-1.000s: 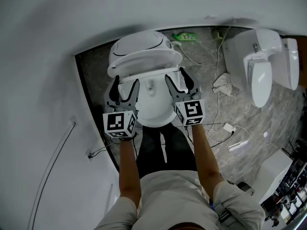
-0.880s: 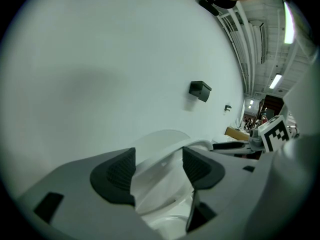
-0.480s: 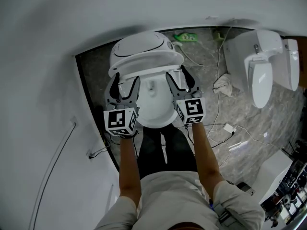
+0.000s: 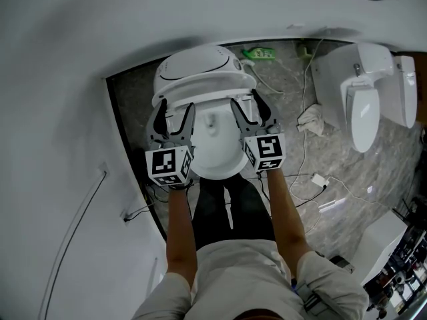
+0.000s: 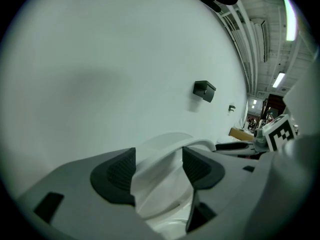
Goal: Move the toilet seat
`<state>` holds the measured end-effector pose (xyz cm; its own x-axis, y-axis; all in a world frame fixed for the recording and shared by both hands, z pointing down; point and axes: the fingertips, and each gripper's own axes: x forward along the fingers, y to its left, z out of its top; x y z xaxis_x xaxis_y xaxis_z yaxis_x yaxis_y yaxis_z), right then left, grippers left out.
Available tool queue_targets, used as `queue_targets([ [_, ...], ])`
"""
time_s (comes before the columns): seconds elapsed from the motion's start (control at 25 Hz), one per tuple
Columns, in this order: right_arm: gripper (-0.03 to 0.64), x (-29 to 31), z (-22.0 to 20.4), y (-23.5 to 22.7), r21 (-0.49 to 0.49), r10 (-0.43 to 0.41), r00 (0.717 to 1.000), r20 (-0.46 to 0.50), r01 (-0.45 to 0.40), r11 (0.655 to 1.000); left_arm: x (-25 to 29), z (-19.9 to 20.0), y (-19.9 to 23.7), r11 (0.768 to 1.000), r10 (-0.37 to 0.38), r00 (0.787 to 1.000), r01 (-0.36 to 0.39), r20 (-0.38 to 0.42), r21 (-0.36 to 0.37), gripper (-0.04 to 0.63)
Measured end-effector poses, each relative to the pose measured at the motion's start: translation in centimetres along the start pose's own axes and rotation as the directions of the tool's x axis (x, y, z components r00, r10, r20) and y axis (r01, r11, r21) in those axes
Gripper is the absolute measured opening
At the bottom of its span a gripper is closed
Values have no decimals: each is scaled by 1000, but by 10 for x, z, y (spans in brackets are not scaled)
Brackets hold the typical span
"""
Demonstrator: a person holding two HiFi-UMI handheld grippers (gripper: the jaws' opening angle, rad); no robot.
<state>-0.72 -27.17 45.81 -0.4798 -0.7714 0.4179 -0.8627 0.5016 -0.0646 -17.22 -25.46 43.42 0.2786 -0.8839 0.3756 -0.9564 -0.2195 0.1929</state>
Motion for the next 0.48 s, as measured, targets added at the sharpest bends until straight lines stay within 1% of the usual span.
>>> queue_targets([
  [0.48,265,5,-3,-3,-6,-1,1000,-24,1,1000,9,1,6,999,46,999,-46,-15,11,308],
])
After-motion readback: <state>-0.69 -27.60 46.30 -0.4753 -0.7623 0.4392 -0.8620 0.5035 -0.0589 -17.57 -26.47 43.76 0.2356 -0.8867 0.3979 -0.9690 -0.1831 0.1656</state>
